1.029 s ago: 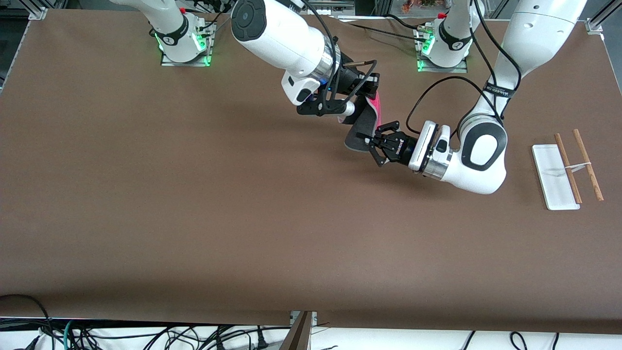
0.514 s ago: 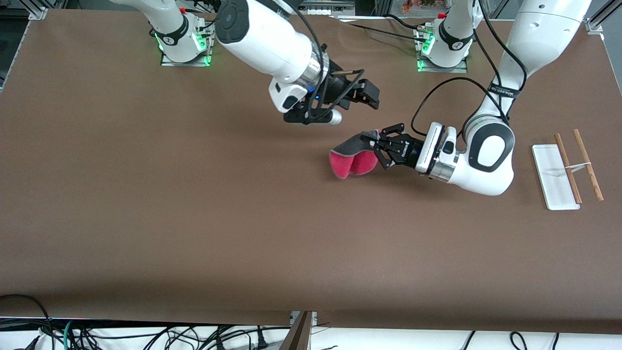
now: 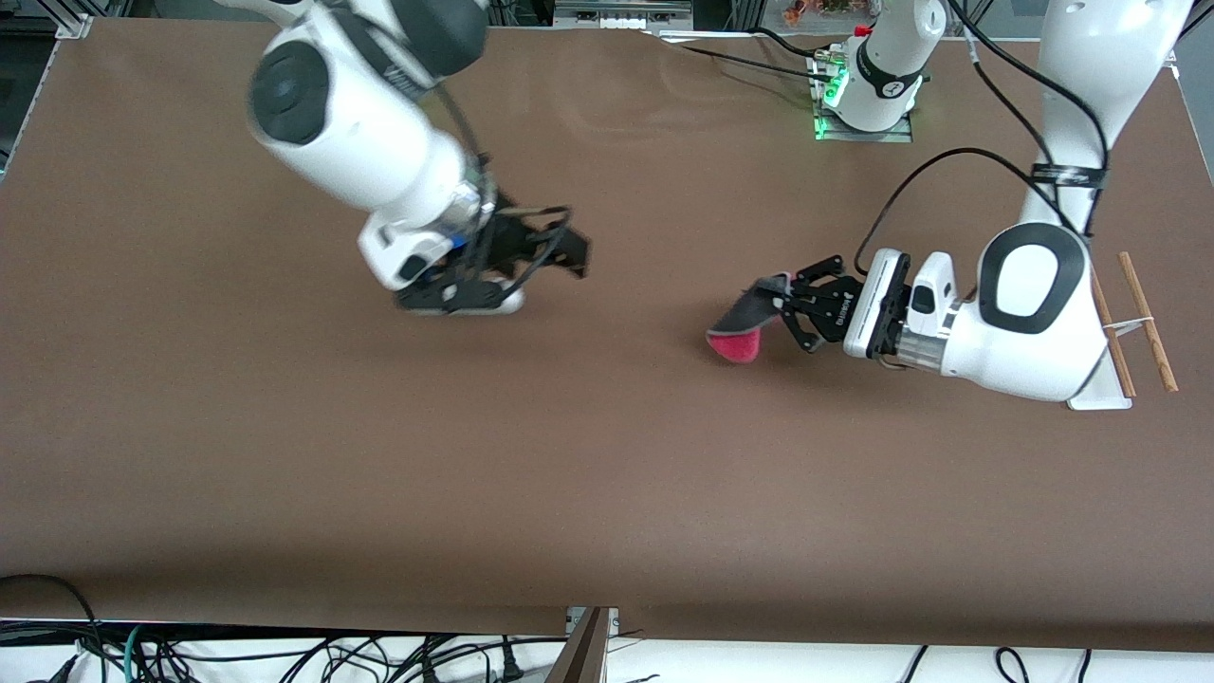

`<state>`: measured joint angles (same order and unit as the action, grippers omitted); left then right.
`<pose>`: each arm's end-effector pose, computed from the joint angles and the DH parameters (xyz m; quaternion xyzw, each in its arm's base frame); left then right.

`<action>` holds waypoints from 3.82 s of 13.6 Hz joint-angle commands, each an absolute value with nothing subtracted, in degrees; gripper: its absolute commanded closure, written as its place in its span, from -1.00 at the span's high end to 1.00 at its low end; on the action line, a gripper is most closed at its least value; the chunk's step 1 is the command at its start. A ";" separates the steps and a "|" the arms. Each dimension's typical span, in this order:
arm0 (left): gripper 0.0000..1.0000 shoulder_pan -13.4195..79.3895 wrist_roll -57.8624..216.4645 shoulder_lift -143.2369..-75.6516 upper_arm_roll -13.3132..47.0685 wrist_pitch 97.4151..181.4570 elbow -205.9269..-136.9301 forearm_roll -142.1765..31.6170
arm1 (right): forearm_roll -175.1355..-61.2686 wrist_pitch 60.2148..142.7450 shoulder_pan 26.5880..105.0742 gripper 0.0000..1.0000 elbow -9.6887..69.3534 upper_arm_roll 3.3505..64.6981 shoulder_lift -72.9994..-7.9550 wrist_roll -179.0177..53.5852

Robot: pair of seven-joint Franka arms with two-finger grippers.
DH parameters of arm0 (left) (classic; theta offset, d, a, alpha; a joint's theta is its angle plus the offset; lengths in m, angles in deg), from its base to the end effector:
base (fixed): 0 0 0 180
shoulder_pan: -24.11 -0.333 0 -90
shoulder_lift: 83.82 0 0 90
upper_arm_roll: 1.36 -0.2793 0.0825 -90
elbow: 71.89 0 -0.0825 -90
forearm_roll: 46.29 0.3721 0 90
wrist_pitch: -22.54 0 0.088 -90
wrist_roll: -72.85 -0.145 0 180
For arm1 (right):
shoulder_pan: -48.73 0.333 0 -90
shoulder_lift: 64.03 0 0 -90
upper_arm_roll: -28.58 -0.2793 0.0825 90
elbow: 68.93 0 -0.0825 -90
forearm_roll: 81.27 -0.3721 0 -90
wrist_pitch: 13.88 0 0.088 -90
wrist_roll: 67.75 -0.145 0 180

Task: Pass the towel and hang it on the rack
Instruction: 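Open the right gripper and carry the towel toward the rack with the left gripper, then lower the towel over the wooden rods with the left gripper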

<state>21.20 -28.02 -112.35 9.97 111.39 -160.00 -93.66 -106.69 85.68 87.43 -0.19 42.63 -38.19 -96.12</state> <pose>0.5891 -0.1823 0.3341 0.5741 -0.6588 0.1661 0.4569 0.5738 0.3587 0.4778 -0.9838 0.0435 0.0321 0.1708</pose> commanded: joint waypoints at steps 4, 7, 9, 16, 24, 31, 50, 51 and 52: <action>-1.00 19.03 -11.18 -112.56 9.72 105.59 -151.17 -70.75 | -99.83 81.14 87.84 1.00 16.04 56.07 -50.74 -73.07; -1.00 16.73 -9.95 -112.74 7.61 105.59 -151.00 -61.18 | -94.57 76.14 88.02 1.00 16.24 58.72 -52.86 -71.00; -1.00 16.73 -9.24 -112.65 4.19 105.68 -150.91 -54.23 | -91.56 74.55 86.89 1.00 16.94 58.11 -54.79 -69.52; -1.00 15.59 -3.88 -112.39 0.85 104.80 -148.71 -34.69 | -84.79 71.64 60.79 1.00 22.37 33.33 -62.43 -72.48; -1.00 -1.18 -4.49 -112.83 -1.36 107.69 -145.98 -35.30 | -80.75 74.72 61.21 1.00 24.77 32.97 -64.21 -72.23; -1.00 -10.69 -5.37 -116.95 -1.36 116.93 -146.16 -35.48 | -80.04 74.19 61.12 1.00 21.26 33.15 -63.51 -72.58; 1.00 -12.10 -5.28 -123.90 -1.27 121.68 -146.16 -37.50 | -79.60 74.54 61.56 1.00 19.32 32.97 -62.71 -71.53; 1.00 -12.01 -5.37 -123.29 -1.27 121.68 -146.16 -37.32 | -79.60 74.54 61.56 1.00 19.32 32.97 -62.80 -71.35; 1.00 -12.10 -5.37 -123.11 -1.27 121.76 -146.07 -37.24 | -79.69 74.19 61.56 1.00 19.32 32.97 -62.80 -71.53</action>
<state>-11.99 -4.70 -123.96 -1.42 121.98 -146.88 -36.44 -80.32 74.73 61.71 20.29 33.26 -63.02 -72.14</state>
